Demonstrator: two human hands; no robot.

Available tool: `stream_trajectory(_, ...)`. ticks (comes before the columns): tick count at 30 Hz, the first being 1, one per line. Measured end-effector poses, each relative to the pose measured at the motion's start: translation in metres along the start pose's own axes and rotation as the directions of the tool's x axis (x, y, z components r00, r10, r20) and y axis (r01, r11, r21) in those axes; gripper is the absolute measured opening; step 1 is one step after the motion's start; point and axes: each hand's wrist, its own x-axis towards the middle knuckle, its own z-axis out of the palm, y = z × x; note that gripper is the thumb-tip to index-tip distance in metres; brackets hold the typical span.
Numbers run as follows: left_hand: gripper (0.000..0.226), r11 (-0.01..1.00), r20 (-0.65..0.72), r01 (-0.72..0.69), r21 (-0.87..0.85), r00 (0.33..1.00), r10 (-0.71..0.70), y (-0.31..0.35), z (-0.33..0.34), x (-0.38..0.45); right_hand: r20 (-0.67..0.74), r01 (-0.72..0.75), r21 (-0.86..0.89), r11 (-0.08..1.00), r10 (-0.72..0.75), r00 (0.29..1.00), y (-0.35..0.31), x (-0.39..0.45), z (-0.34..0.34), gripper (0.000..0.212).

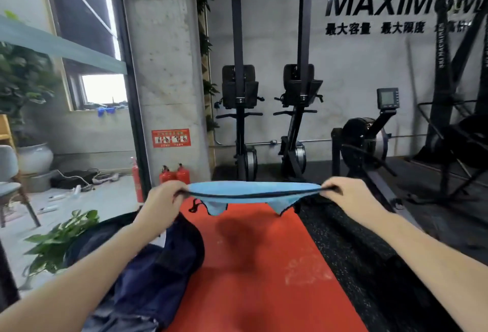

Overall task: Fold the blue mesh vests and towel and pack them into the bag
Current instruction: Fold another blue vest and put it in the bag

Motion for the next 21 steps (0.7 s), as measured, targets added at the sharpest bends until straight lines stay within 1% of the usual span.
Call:
stream_trajectory(1, 0.025, 0.999, 0.04, -0.021, -0.025, 0.999, 0.022, -0.005, 0.011, -0.031, 0.066, -0.031, 0.005, 0.999, 0.031, 0.997, 0.006, -0.028, 0.011, 0.007)
stream_trajectory(3, 0.028, 0.998, 0.135, -0.024, -0.053, 0.99, 0.031, -0.011, 0.031, -0.091, 0.184, -0.078, -0.014, 0.997, 0.08, 0.98, 0.018, -0.081, 0.033, 0.02)
stream_trajectory(5, 0.03, 0.997, 0.201, 0.002, -0.073, 0.979, 0.012, -0.014, 0.049, -0.143, 0.287, -0.128, -0.046, 0.991, 0.136, 0.948, 0.033, -0.124, 0.052, 0.032)
stream_trajectory(7, 0.029, 0.995, 0.257, 0.044, -0.087, 0.966, -0.02, -0.016, 0.064, -0.185, 0.346, -0.158, -0.083, 0.984, 0.177, 0.921, 0.043, -0.157, 0.065, 0.038)
stream_trajectory(10, 0.027, 0.996, 0.339, 0.075, -0.043, 0.939, -0.056, -0.015, 0.073, -0.227, 0.348, -0.177, -0.107, 0.978, 0.204, 0.915, 0.046, -0.191, 0.07, 0.045)
stream_trajectory(12, 0.024, 0.997, 0.386, 0.069, -0.033, 0.921, -0.051, -0.008, 0.07, -0.243, 0.32, -0.187, -0.124, 0.975, 0.218, 0.922, 0.046, -0.209, 0.067, 0.046)
stream_trajectory(14, 0.015, 0.993, 0.396, 0.091, -0.079, 0.917, -0.053, 0.001, 0.065, -0.255, 0.292, -0.206, -0.126, 0.97, 0.235, 0.927, 0.048, -0.224, 0.062, 0.037)
stream_trajectory(16, 0.006, 0.973, 0.389, 0.172, -0.154, 0.916, -0.1, 0.009, 0.061, -0.262, 0.26, -0.226, -0.098, 0.969, 0.245, 0.934, 0.051, -0.235, 0.057, 0.025)
stream_trajectory(17, 0.006, 0.96, 0.394, 0.217, -0.176, 0.909, -0.134, 0.012, 0.059, -0.264, 0.25, -0.255, -0.064, 0.965, 0.263, 0.932, 0.053, -0.239, 0.055, 0.019)
stream_trajectory(20, 0.033, 0.896, 0.423, 0.335, -0.291, 0.885, -0.193, 0.022, 0.054, -0.269, 0.254, -0.357, 0.074, 0.931, 0.328, 0.91, 0.05, -0.246, 0.044, 0.012)
stream_trajectory(21, 0.036, 0.873, 0.431, 0.356, -0.332, 0.881, -0.195, 0.026, 0.053, -0.27, 0.253, -0.378, 0.129, 0.917, 0.338, 0.907, 0.047, -0.247, 0.04, 0.012)
